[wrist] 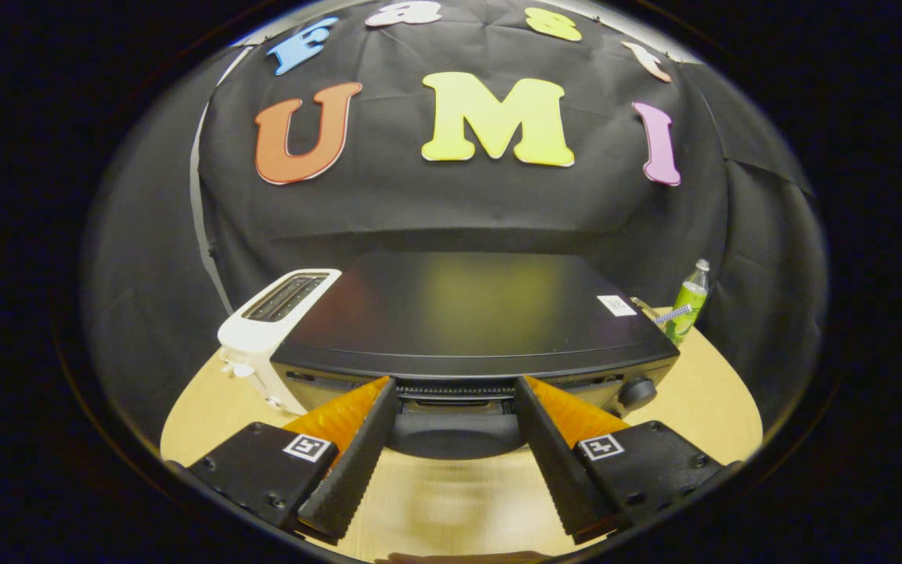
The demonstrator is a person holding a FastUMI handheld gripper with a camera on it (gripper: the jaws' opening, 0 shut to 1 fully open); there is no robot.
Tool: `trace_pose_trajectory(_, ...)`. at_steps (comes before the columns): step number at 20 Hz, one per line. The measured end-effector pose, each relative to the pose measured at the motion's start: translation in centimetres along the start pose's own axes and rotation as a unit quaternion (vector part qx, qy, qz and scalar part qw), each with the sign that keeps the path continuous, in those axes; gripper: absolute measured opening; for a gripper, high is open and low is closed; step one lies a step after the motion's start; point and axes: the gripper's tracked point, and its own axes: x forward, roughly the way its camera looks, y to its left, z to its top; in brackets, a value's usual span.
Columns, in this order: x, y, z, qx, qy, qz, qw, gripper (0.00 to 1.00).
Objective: Open the toaster oven, put the food inside, and close the toaster oven door.
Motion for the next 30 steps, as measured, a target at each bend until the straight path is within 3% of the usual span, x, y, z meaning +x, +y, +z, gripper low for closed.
trace_pose_trajectory(5,-2.1,-0.1,-2.2,0.015,0.053,0.003,0.998,1.0)
trace_pose_trajectory(17,-5.6,-0.3,-11.0,-0.034,0.166,-0.011,0.986,1.0)
trace_pose_trajectory(23,-4.5,-0.5,-17.0,0.048,0.252,0.012,0.966,1.0)
trace_pose_trajectory(30,-4.1,-0.7,-16.9,0.02,0.235,0.005,0.972,0.99)
